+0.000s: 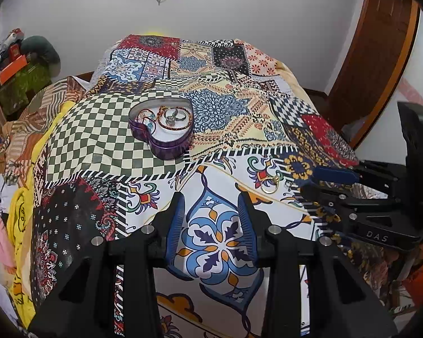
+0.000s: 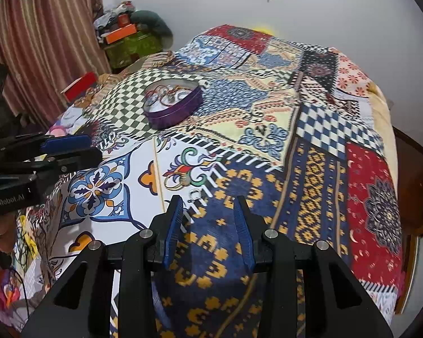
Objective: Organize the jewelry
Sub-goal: 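Move the right gripper to the small silver ring on the cover, then close the right gripper on the small silver ring and lift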
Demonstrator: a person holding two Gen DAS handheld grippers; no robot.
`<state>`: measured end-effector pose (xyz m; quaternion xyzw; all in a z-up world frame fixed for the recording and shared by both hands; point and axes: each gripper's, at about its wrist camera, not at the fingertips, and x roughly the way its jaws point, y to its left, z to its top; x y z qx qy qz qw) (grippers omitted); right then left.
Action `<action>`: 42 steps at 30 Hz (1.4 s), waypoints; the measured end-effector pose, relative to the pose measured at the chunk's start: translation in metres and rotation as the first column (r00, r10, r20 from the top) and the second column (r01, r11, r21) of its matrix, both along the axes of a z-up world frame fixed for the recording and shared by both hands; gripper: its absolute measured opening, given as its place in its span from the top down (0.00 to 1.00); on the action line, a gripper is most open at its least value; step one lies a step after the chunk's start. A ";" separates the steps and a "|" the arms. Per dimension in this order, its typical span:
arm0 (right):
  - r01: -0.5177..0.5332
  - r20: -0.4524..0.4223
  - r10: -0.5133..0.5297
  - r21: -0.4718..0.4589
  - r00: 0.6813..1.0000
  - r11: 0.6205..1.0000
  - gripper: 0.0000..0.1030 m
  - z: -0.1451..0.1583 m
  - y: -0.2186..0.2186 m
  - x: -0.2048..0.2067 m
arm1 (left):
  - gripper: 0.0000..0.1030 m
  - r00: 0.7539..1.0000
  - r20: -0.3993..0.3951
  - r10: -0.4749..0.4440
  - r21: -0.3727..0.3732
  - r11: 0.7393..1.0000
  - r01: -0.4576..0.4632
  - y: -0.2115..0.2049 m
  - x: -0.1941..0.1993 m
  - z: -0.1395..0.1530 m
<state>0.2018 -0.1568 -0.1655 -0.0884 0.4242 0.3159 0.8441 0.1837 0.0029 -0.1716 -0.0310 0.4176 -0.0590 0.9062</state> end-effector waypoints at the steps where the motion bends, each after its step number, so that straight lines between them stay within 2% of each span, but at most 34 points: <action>1: -0.009 -0.001 0.009 -0.004 1.000 1.000 0.67 -0.001 0.003 0.001 | 0.63 1.000 -0.001 -0.001 0.002 1.000 0.001 0.000 0.000 -0.001; 7: -0.039 0.023 0.040 -0.052 0.999 0.998 0.70 -0.011 0.016 0.004 | 0.63 1.000 -0.015 -0.013 -0.012 1.000 0.013 -0.001 0.004 -0.009; 15: -0.086 0.028 0.087 -0.036 0.996 0.996 0.90 -0.016 0.020 0.002 | 0.67 0.998 -0.028 -0.064 -0.044 0.997 0.063 -0.011 0.008 -0.015; 17: -0.082 0.035 0.083 -0.036 0.996 0.996 0.91 -0.017 0.020 0.002 | 0.67 0.997 -0.034 -0.074 -0.046 0.996 0.072 -0.016 0.010 -0.016; 24: -0.042 0.017 0.041 0.012 0.999 0.999 0.91 -0.013 0.009 0.009 | 0.72 0.990 -0.056 -0.133 -0.062 0.990 0.129 -0.035 0.018 -0.021; 42: 0.017 0.028 -0.020 0.089 0.999 0.996 0.91 -0.001 -0.018 0.015 | 0.76 0.983 -0.076 -0.166 -0.025 0.986 0.165 -0.065 0.042 -0.032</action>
